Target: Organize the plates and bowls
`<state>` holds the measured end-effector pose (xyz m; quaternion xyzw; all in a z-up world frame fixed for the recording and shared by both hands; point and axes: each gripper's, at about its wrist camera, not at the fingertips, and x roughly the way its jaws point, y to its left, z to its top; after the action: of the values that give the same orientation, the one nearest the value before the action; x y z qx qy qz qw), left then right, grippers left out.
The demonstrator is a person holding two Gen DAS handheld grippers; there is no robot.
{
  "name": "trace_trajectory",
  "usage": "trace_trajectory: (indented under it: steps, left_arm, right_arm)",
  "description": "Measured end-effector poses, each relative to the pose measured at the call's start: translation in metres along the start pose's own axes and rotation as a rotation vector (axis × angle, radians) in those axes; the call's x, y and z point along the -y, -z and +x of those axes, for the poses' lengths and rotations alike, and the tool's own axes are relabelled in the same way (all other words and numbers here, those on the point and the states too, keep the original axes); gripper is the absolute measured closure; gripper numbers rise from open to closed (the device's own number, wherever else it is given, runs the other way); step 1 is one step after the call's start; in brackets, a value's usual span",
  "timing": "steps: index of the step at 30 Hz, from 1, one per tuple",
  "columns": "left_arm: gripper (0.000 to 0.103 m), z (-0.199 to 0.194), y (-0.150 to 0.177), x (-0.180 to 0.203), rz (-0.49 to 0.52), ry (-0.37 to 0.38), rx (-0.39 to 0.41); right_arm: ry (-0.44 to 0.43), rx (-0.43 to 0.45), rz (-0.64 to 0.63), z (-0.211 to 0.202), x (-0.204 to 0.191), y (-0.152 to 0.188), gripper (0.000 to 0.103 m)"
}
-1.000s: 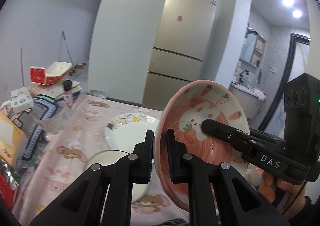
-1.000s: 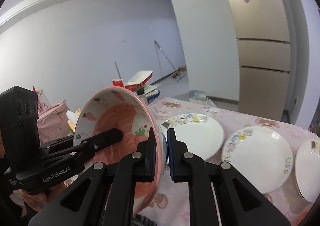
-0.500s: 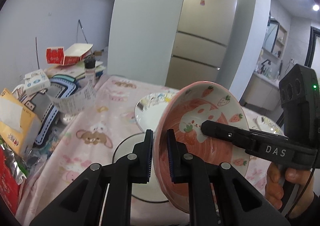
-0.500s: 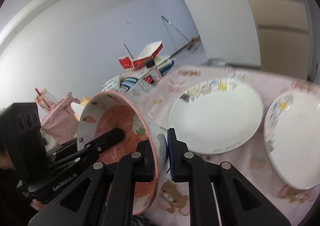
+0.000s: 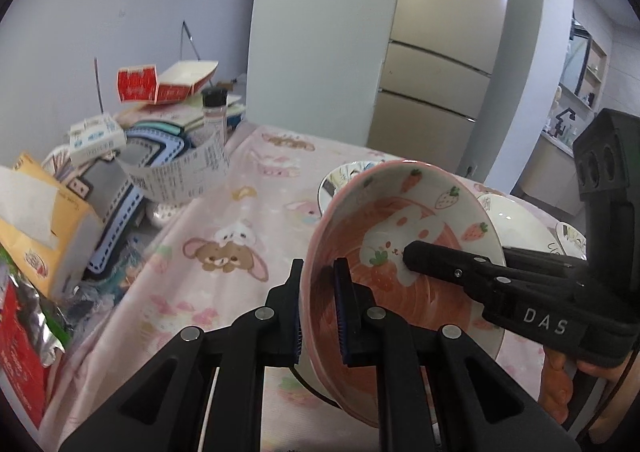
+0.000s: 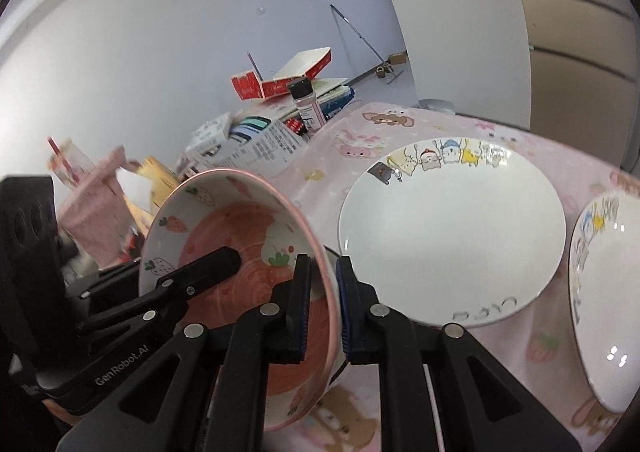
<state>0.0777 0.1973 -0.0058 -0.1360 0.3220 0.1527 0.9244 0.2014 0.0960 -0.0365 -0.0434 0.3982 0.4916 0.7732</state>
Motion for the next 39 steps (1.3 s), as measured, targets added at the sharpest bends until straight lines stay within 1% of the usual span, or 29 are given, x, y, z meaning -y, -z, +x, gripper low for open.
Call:
trace_trajectory:
  steps: [3,5,8,11,17,20,23,26,27,32,33,34,35,37,39]
  left_arm:
    - [0.089,0.004,0.001,-0.001,-0.007,-0.005,-0.018]
    - [0.089,0.005,0.002,0.000,-0.001,-0.030,-0.022]
    - [0.089,0.006,0.004,0.010,0.064,-0.104,-0.008]
    - [0.089,0.006,0.006,0.016,0.109,-0.142,-0.004]
    - [0.088,0.009,0.005,0.013,0.102,-0.137,-0.015]
    - [0.085,0.012,0.006,0.014,0.120,-0.154,-0.021]
    - [0.082,0.014,0.007,0.013,0.121,-0.163,-0.025]
    - [0.080,0.015,0.006,0.010,0.108,-0.154,-0.032]
    - [0.080,0.016,0.006,0.010,0.106,-0.151,-0.033]
    - [0.079,0.021,0.007,0.006,0.083,-0.124,-0.058]
    - [0.079,0.023,0.007,0.005,0.082,-0.135,-0.066]
    - [0.079,0.025,0.007,0.006,0.084,-0.140,-0.075]
    - [0.079,0.026,0.008,0.006,0.088,-0.138,-0.077]
    - [0.079,0.027,0.009,0.008,0.098,-0.144,-0.077]
    - [0.079,0.027,0.009,0.008,0.099,-0.145,-0.076]
  right_arm:
    - [0.046,0.017,-0.060,0.002,-0.006,0.002,0.091]
    - [0.049,0.016,-0.069,0.003,-0.006,0.004,0.091]
    - [0.040,0.019,-0.066,0.005,-0.004,0.008,0.092]
    - [0.001,0.009,-0.033,0.008,0.002,0.011,0.092]
    - [0.035,0.022,-0.073,0.007,-0.005,0.014,0.092]
    - [0.071,0.024,-0.109,0.008,-0.012,0.015,0.092]
    - [0.126,0.032,-0.184,0.008,-0.021,0.016,0.091]
    - [0.202,0.046,-0.300,0.009,-0.034,0.020,0.089]
    - [0.216,0.049,-0.319,0.008,-0.037,0.021,0.089]
    - [0.217,0.056,-0.319,0.006,-0.033,0.019,0.091]
    - [0.251,0.060,-0.343,0.007,-0.035,0.020,0.091]
    - [0.284,0.058,-0.365,0.008,-0.037,0.021,0.089]
    - [0.299,0.057,-0.372,0.008,-0.037,0.022,0.089]
    - [0.311,0.061,-0.394,0.009,-0.037,0.024,0.089]
    - [0.305,0.060,-0.389,0.009,-0.036,0.024,0.089]
